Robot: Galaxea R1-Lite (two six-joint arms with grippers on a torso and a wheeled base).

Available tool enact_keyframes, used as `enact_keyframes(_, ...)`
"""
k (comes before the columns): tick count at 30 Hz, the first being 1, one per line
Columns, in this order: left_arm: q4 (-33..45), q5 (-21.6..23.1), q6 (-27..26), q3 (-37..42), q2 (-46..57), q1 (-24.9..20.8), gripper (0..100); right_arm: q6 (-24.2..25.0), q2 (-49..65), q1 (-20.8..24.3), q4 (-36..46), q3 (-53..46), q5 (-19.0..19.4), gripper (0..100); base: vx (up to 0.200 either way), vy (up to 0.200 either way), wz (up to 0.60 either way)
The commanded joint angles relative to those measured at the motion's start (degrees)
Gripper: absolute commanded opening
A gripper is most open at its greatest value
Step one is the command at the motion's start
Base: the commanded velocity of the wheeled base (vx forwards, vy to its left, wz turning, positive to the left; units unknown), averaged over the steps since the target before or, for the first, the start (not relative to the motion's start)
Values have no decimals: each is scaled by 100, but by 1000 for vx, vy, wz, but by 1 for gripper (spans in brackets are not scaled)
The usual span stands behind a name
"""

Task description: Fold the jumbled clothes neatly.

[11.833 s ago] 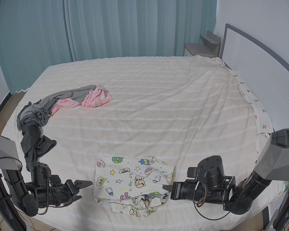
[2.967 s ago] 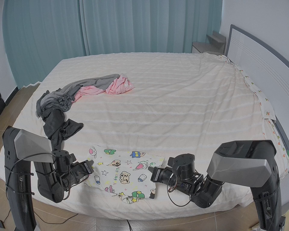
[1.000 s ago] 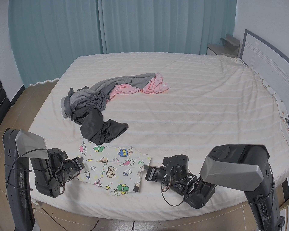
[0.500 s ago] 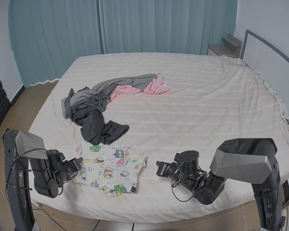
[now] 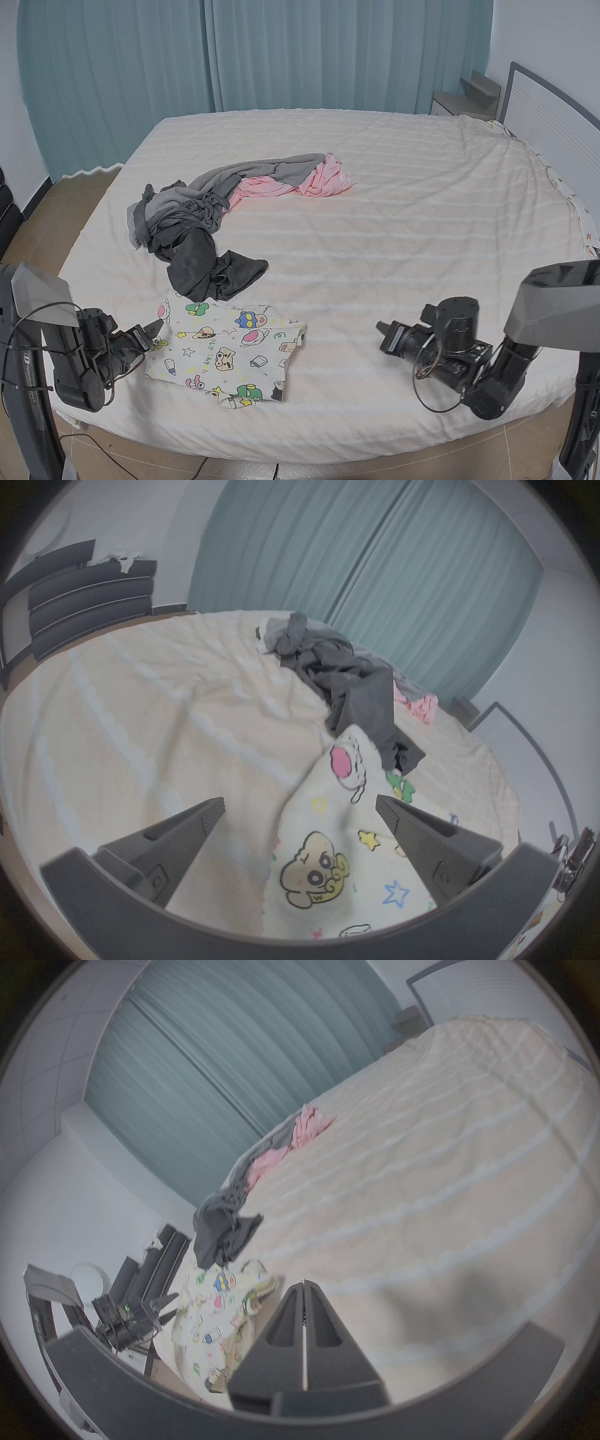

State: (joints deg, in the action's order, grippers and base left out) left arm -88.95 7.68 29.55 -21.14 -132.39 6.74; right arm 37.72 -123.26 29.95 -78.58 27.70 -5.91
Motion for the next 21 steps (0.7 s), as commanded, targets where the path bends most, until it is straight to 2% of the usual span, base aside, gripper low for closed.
enact_keyframes(1,-105,533,534,628,1585,258,100,-19,1867,-517,-316,-1153,-244,0,0,0,0)
enact_keyframes(4,-105,796,754,910,2358,258,100,-72,2623,-596,-263,-1530,-463,0,0,0,0)
enact_keyframes(8,-105,1517,983,1420,3580,205,100,-555,3739,-596,-210,-2181,-622,0,0,0,0)
enact_keyframes(9,-105,1517,983,1420,3580,205,100,-555,3739,-596,-210,-2181,-622,0,0,0,0)
enact_keyframes(11,-105,2211,991,1929,4608,73,100,-1188,4600,-613,-114,-2735,-780,0,0,0,0)
enact_keyframes(13,-105,2370,991,2087,4968,-15,100,-1284,4890,-613,9,-2770,-912,0,0,0,0)
enact_keyframes(14,326,2396,1097,2105,5891,-243,100,-1381,5602,-622,554,-2761,-1404,0,0,0,0)
enact_keyframes(16,1029,2510,1114,2105,6849,-305,100,-1513,6261,-596,1178,-2761,-1659,0,0,0,0)
enact_keyframes(19,2251,2792,1070,2096,8317,-586,100,-1926,7386,-596,2224,-2752,-1782,0,0,0,0)
enact_keyframes(21,3147,2792,983,2070,9293,-639,100,-2234,8186,-640,2936,-2752,-1791,0,0,0,0)
